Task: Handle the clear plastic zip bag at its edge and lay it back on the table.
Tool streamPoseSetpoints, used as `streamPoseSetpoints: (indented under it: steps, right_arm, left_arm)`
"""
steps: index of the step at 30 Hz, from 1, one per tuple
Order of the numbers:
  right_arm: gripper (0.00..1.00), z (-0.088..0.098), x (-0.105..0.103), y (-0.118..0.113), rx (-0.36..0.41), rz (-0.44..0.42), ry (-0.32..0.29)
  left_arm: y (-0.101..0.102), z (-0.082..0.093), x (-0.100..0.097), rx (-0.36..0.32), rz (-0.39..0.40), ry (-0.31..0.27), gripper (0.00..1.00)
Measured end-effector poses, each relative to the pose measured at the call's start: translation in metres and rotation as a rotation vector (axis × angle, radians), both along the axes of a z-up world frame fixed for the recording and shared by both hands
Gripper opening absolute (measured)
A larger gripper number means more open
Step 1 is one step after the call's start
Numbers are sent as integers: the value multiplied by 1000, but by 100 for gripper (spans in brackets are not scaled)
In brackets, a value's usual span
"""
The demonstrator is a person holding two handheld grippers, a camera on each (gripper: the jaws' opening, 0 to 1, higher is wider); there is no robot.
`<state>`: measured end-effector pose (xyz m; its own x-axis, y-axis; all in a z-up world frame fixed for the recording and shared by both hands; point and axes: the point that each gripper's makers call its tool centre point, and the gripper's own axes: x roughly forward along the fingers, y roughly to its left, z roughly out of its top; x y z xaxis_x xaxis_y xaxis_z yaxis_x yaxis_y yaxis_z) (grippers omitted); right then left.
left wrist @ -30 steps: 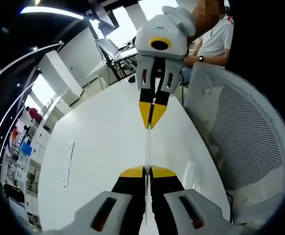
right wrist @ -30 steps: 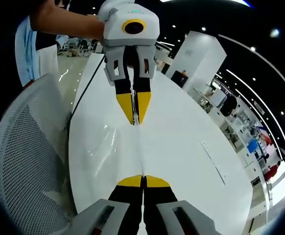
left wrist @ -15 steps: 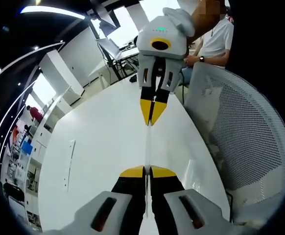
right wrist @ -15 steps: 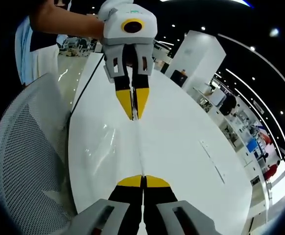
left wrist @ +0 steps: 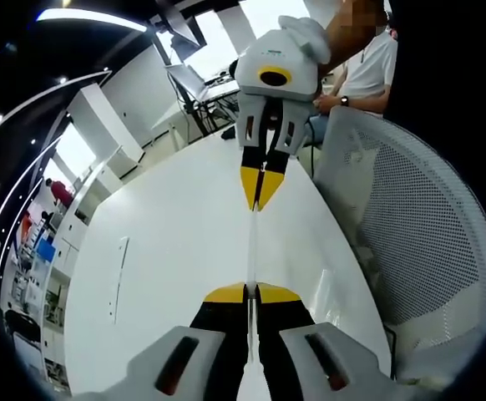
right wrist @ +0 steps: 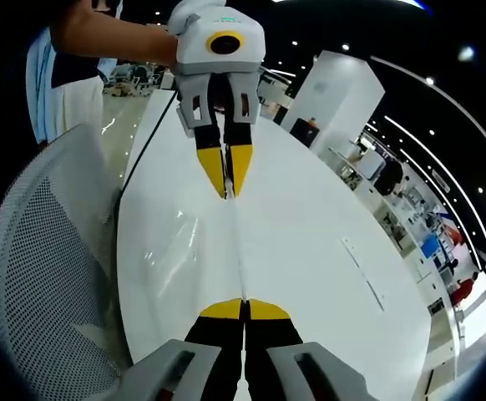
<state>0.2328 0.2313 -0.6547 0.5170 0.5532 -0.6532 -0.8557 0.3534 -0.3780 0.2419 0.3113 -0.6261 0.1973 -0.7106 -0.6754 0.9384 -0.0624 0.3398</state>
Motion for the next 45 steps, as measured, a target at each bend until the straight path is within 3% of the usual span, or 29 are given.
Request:
streamPoseSetpoints:
  steps: [45]
  right_arm:
    - [0, -1, -2, -10, -6, -21, 1]
  left_arm:
    - [14, 3, 1, -16, 25, 9, 0]
